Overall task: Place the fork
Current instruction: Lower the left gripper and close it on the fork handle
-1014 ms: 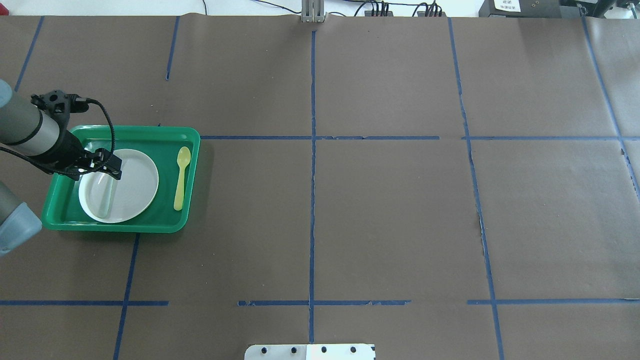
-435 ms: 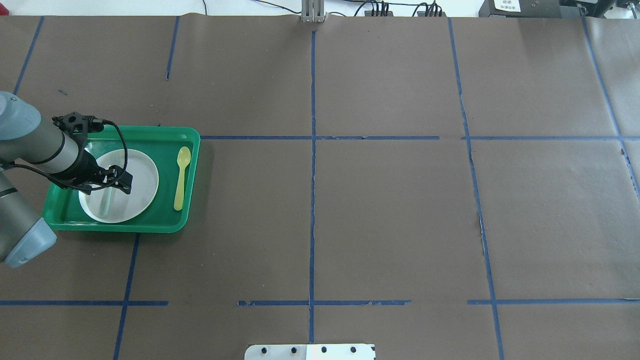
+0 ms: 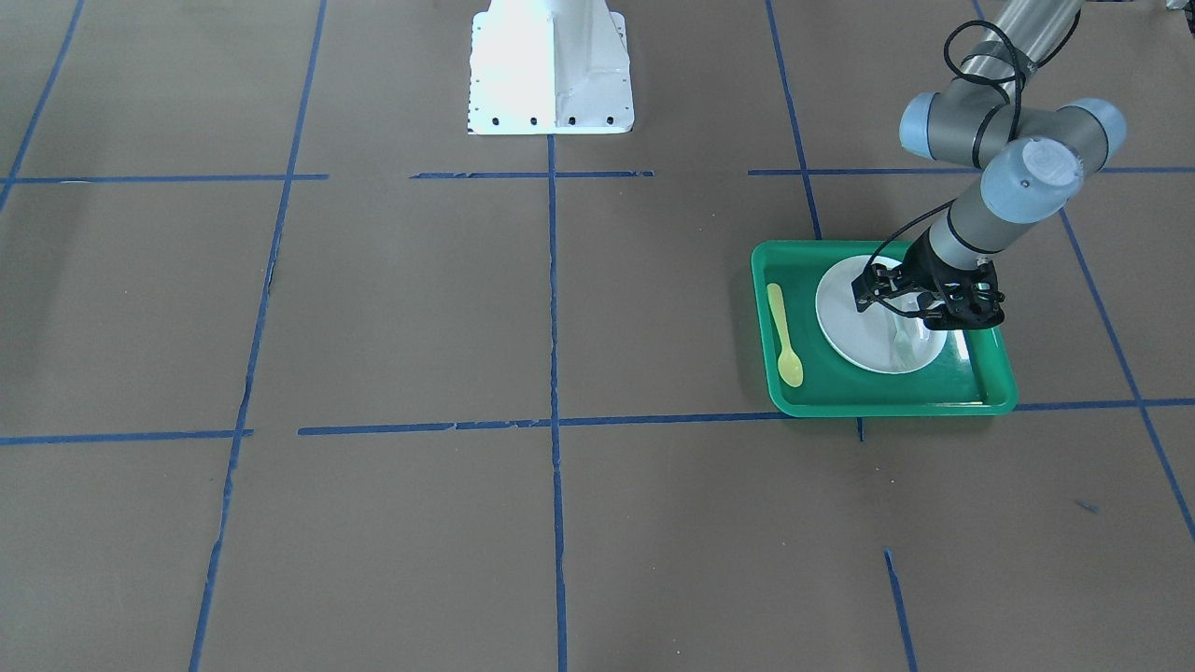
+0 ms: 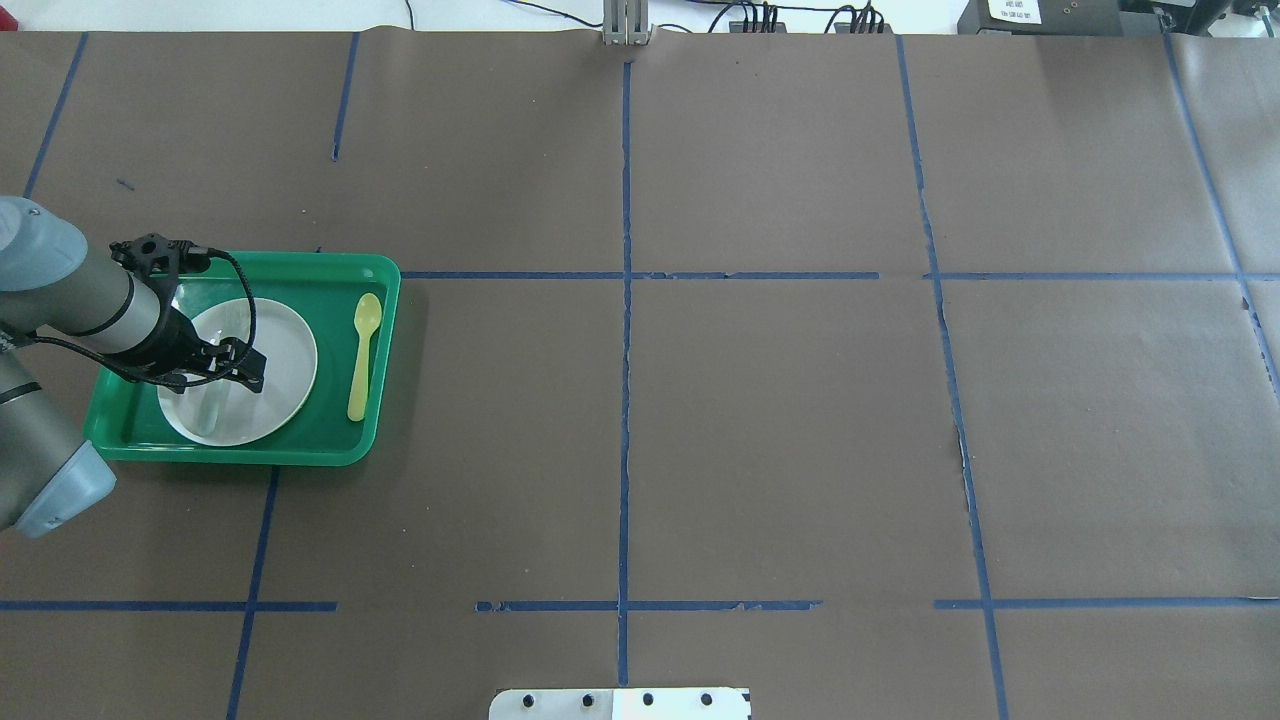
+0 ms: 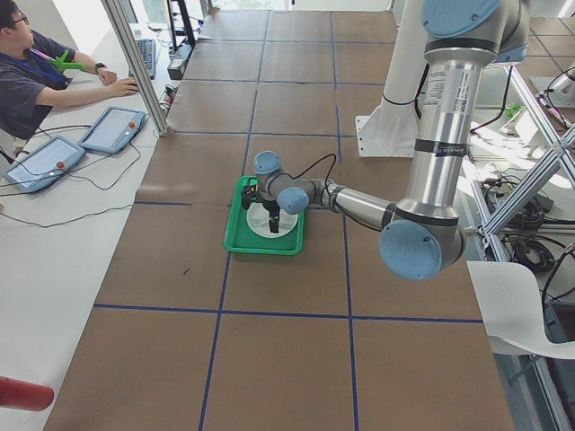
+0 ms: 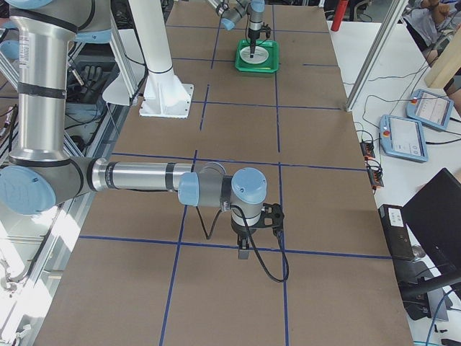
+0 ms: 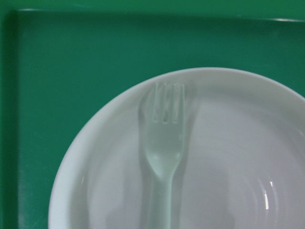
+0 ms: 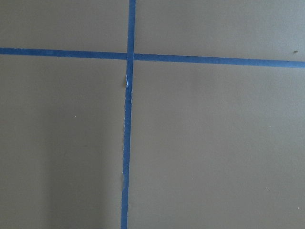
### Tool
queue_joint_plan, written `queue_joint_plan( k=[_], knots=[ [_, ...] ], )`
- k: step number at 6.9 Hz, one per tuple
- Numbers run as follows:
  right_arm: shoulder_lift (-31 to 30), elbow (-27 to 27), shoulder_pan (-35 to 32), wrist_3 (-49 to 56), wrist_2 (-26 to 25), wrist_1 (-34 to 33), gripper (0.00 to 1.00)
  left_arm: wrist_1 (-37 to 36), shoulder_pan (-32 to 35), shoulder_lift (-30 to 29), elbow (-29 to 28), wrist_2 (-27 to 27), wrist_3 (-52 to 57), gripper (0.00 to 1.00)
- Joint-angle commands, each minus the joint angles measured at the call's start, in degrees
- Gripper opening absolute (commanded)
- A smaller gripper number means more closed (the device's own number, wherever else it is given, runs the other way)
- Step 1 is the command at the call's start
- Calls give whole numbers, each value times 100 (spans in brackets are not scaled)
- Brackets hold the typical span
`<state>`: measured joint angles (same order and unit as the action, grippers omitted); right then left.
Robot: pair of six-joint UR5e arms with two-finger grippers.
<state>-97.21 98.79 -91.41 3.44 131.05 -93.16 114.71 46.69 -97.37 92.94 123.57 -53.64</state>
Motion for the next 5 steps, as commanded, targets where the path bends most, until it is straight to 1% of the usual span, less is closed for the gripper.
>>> queue_joint_plan(
  k=[1, 3, 4, 5],
  knots=[
    [0, 0, 0, 8, 0, 0, 100, -1, -2, -1, 57, 0, -15, 82],
    [0, 0, 0, -1, 0, 0, 100, -10, -2, -1, 84, 0, -15, 82],
    [0, 0, 0, -1, 0, 0, 100, -10, -2, -1, 84, -9, -15, 78],
    [0, 0, 0, 8, 0, 0, 100, -10, 6, 7, 75, -9, -6, 72]
  ],
)
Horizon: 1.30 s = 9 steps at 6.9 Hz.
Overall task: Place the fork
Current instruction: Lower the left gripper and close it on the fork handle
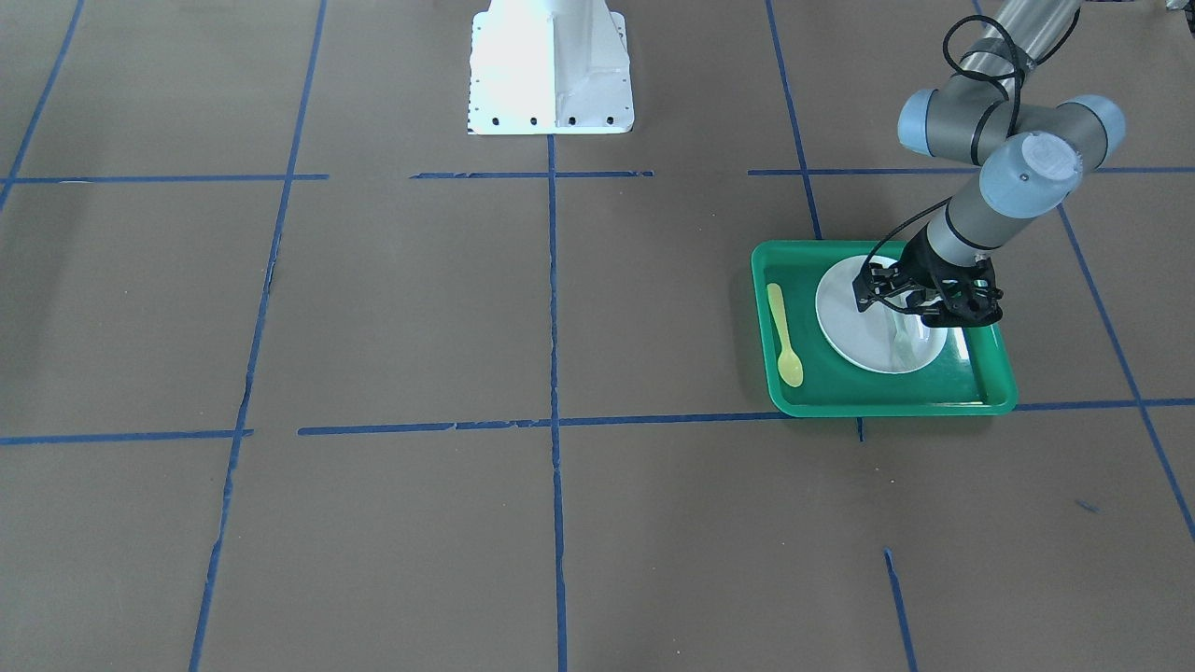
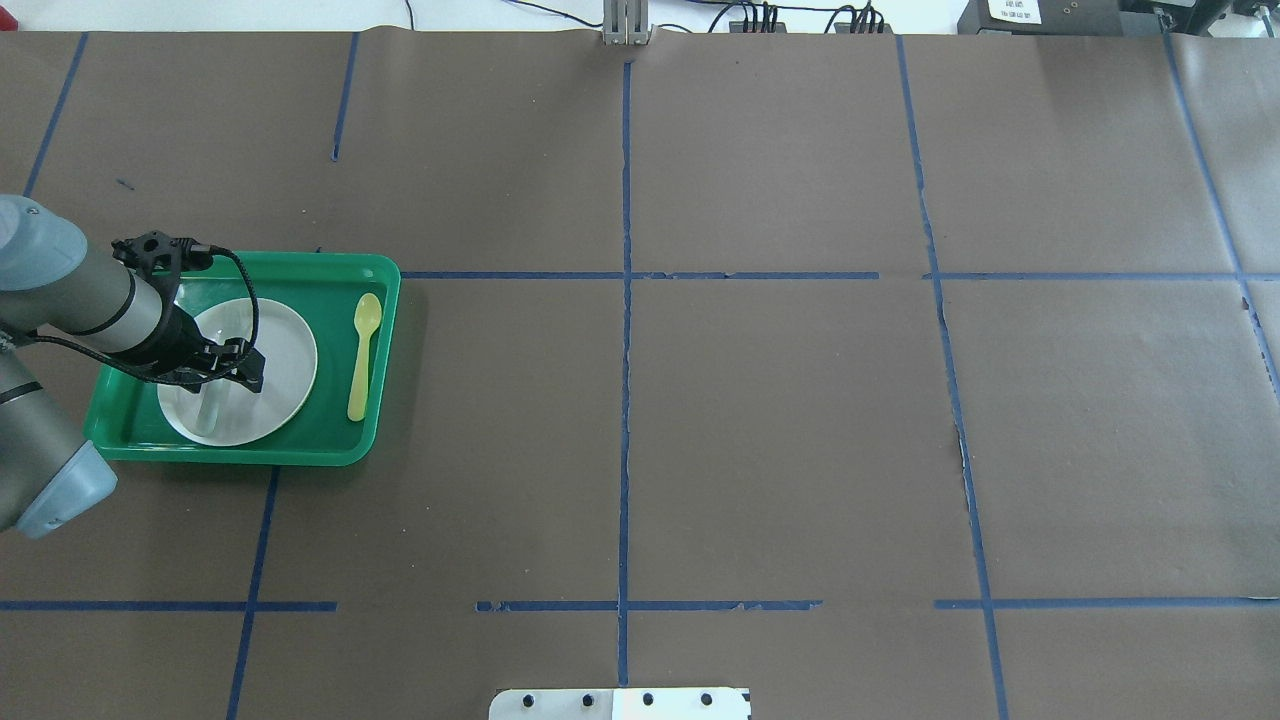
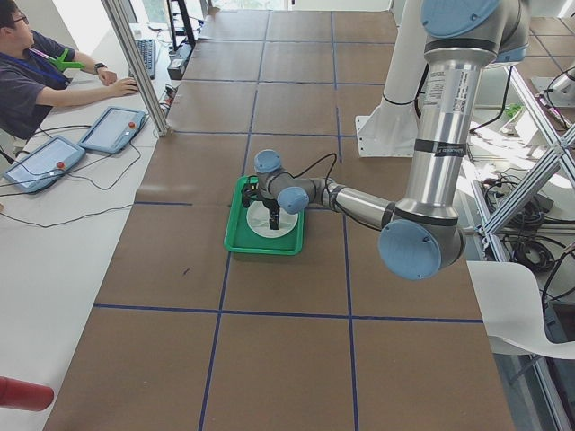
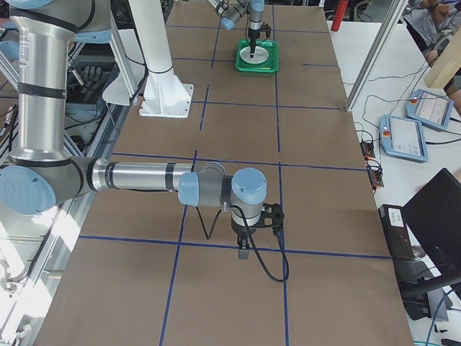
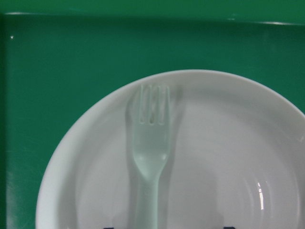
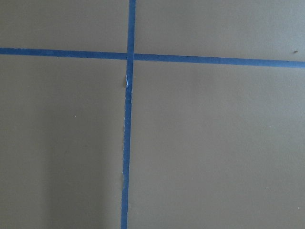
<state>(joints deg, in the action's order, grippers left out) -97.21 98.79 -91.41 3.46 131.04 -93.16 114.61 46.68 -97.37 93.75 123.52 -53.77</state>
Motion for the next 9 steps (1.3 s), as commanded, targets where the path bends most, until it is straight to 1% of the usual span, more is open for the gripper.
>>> queue_joint_plan(
  k=[1, 2, 3, 4, 5, 6, 7, 8, 9],
  knots=[
    [0, 0, 0, 6, 0, 0, 100, -1, 16, 7, -6, -3, 7, 56],
    [0, 0, 0, 6, 0, 0, 100, -1, 25, 7, 3, -3, 16, 37],
    [0, 0, 0, -3, 0, 0, 100, -1, 34, 16, 38, -3, 33, 22],
    [0, 0, 0, 6, 0, 0, 100, -1, 43, 51, 82, -3, 33, 14],
    [0, 0, 0, -3, 0, 0, 100, -1, 34, 34, 73, -3, 25, 4],
    [0, 0, 0, 6, 0, 0, 100, -1, 43, 51, 169, -3, 25, 0],
    [0, 0, 0, 6, 0, 0, 100, -44, 60, 112, 370, 6, 25, 0],
    [0, 0, 0, -3, 0, 0, 100, -192, 121, 235, 729, 15, 42, 0],
    [0, 0, 0, 6, 0, 0, 100, -446, 165, 358, 994, 23, 68, 0]
  ],
)
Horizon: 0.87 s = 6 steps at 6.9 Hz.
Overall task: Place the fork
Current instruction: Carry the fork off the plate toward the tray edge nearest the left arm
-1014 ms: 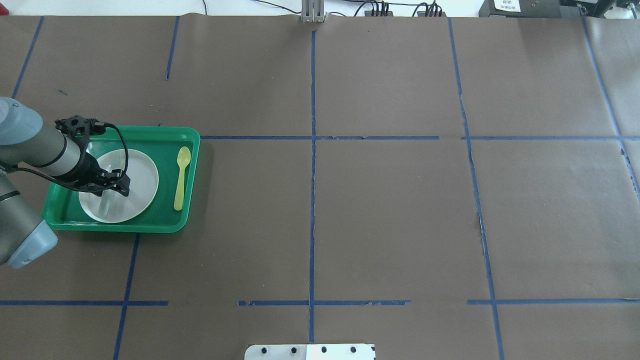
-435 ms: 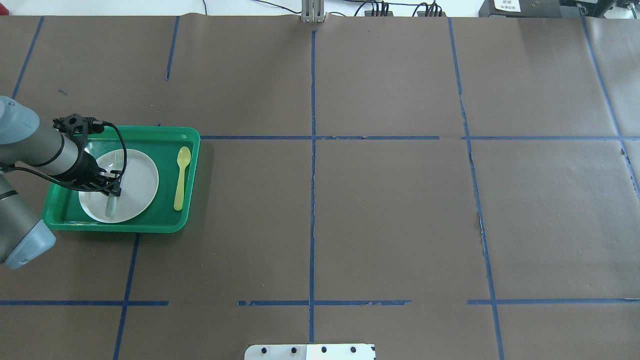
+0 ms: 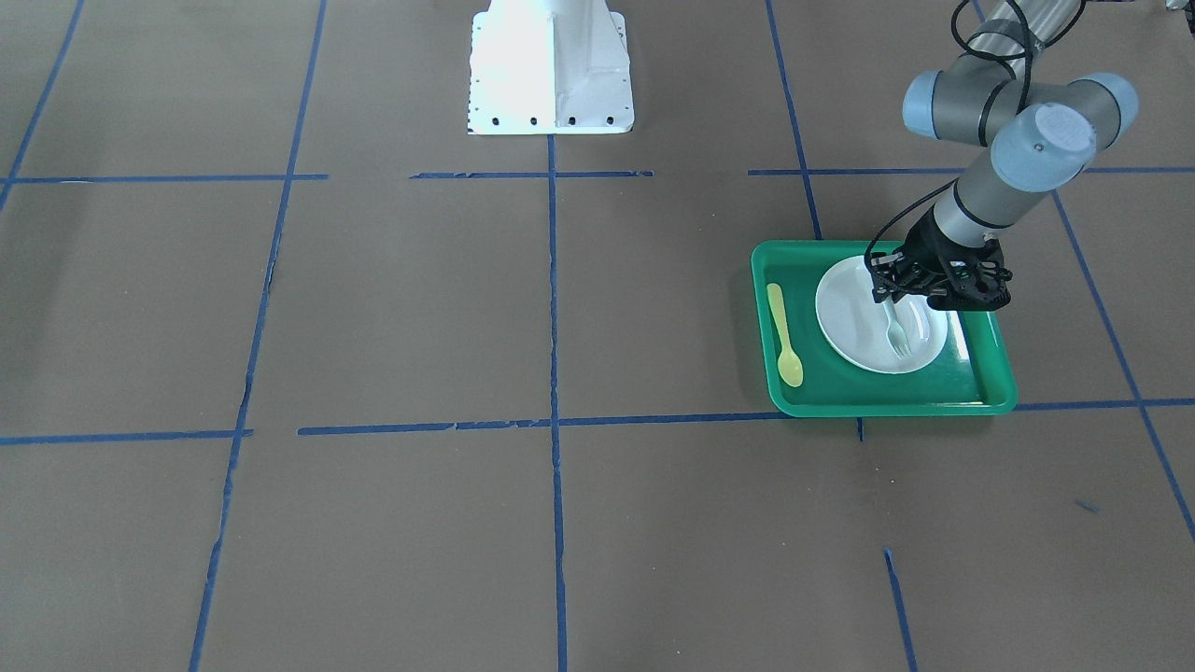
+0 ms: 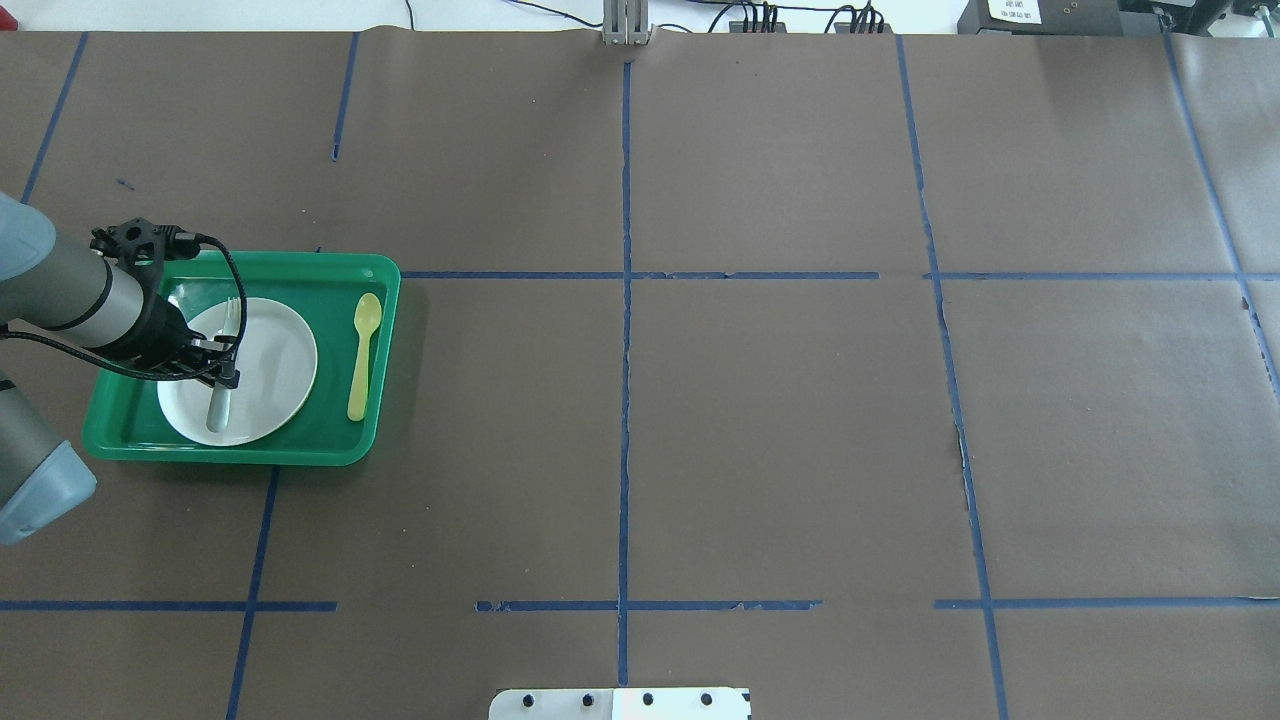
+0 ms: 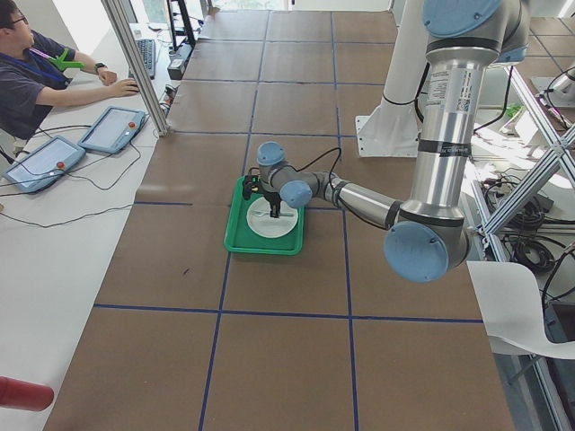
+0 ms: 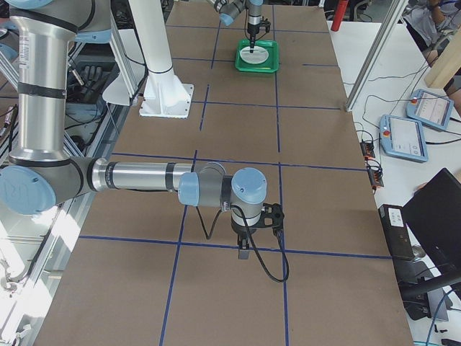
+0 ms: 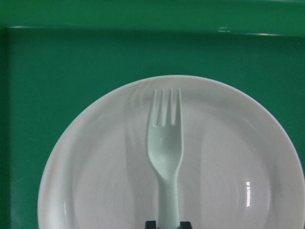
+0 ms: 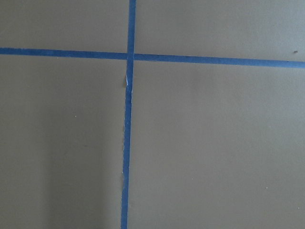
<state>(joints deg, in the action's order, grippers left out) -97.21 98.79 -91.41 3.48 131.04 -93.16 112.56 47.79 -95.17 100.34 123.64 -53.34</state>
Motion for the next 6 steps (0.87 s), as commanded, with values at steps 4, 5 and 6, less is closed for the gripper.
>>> queue_joint_plan(
  k=[4, 5, 6],
  knots=[
    [0, 0, 0, 4, 0, 0, 100, -130, 475, 568, 49, -7, 1104, 0],
    [0, 0, 0, -5, 0, 0, 100, -129, 564, 578, -48, -7, 1211, 0],
    [0, 0, 0, 4, 0, 0, 100, -121, 573, 578, -119, -7, 1212, 0]
  ],
)
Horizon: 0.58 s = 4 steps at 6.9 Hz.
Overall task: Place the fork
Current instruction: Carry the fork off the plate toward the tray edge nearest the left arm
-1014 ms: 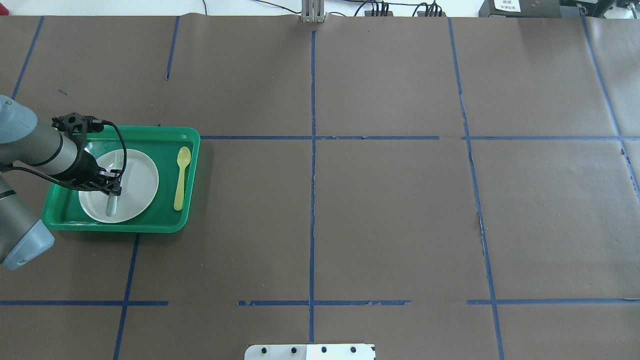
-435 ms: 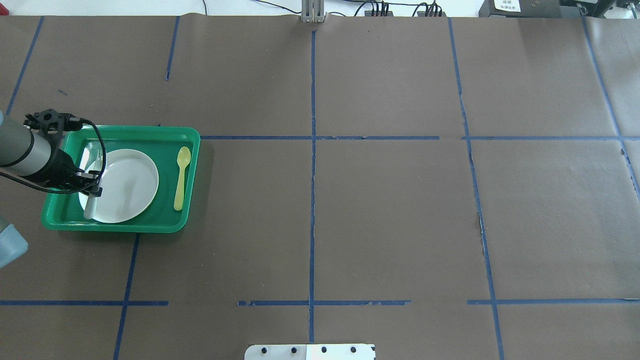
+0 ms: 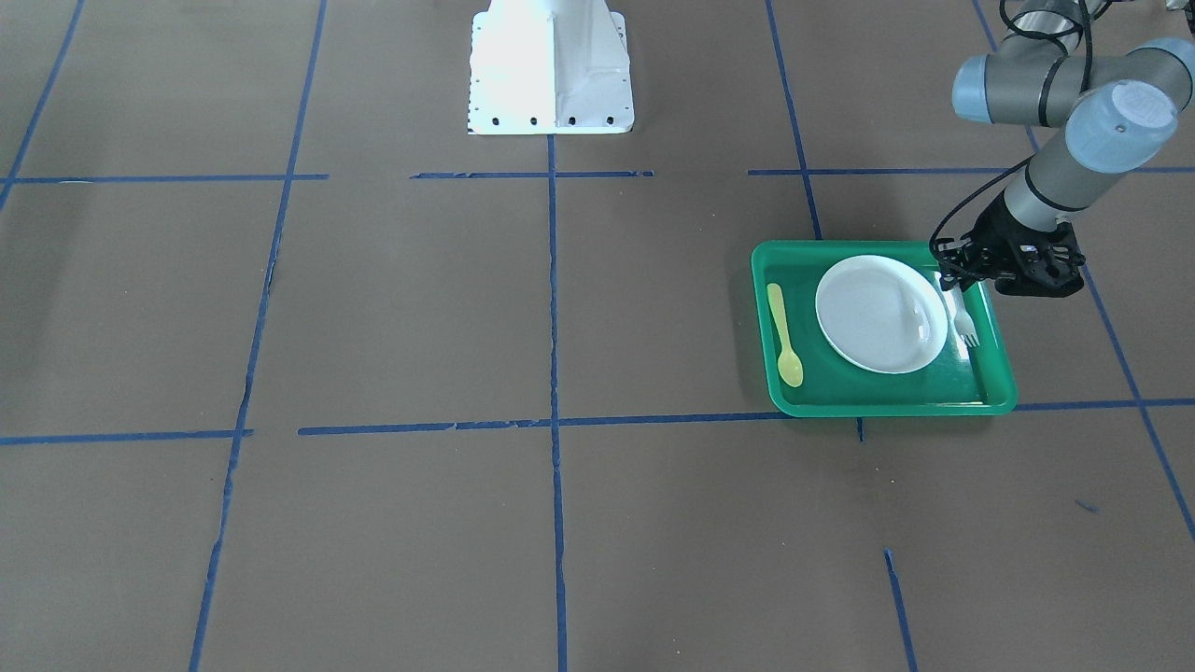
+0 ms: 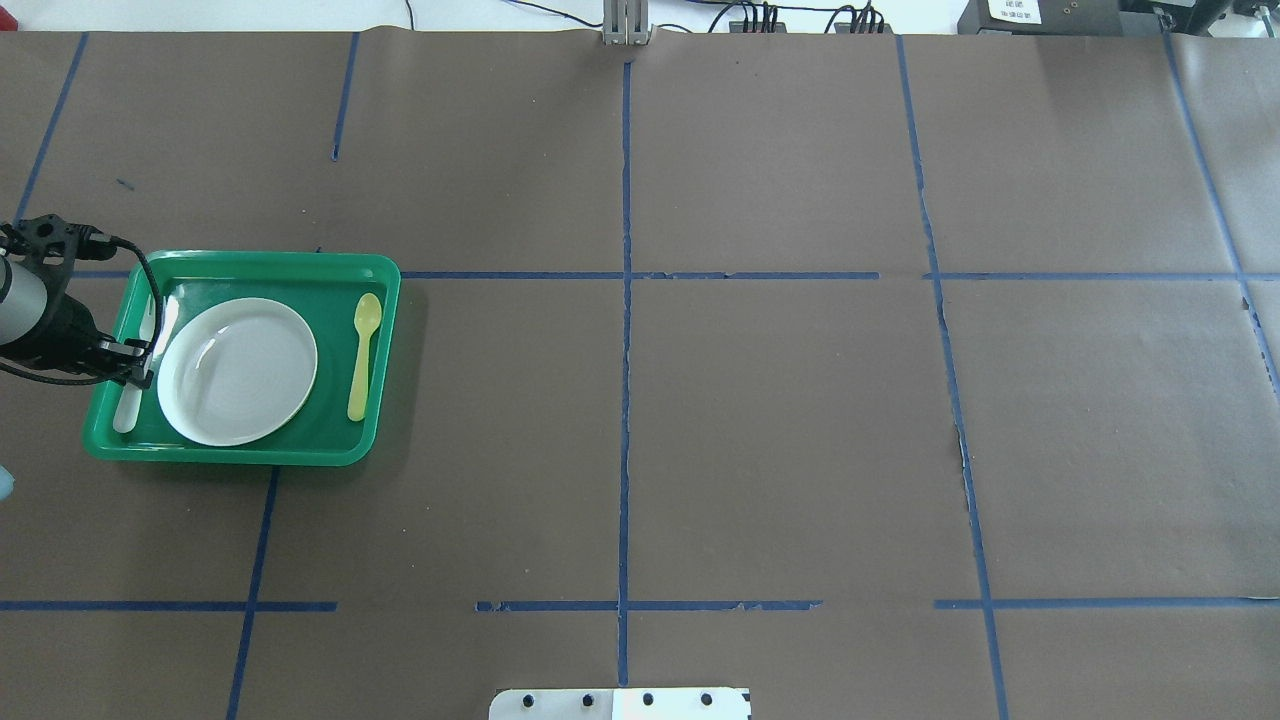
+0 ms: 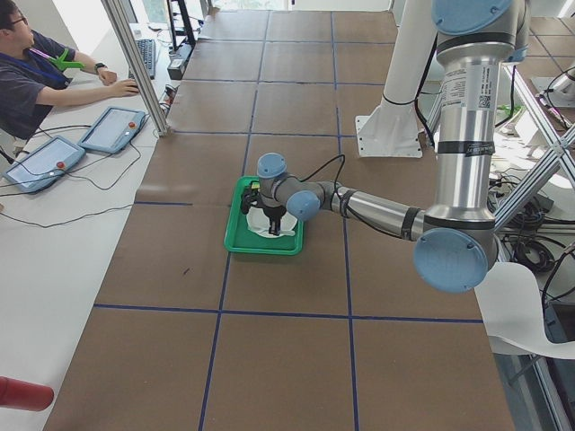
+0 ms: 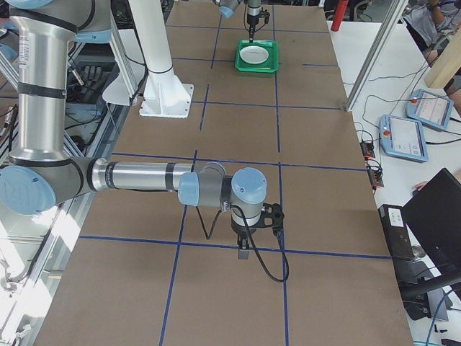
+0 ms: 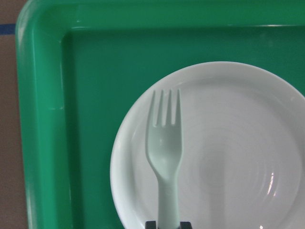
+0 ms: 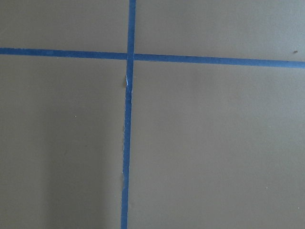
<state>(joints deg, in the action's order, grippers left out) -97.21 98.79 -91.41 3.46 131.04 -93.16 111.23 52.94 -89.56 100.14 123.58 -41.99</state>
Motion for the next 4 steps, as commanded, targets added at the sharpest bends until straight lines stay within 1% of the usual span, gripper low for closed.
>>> queue_joint_plan(
  k=[1, 4],
  knots=[
    [0, 0, 0, 5, 0, 0, 100, 108, 50, -18, -204, 0, 42, 0],
    [0, 0, 0, 5, 0, 0, 100, 126, 14, -80, -284, 9, 6, 0]
  ],
)
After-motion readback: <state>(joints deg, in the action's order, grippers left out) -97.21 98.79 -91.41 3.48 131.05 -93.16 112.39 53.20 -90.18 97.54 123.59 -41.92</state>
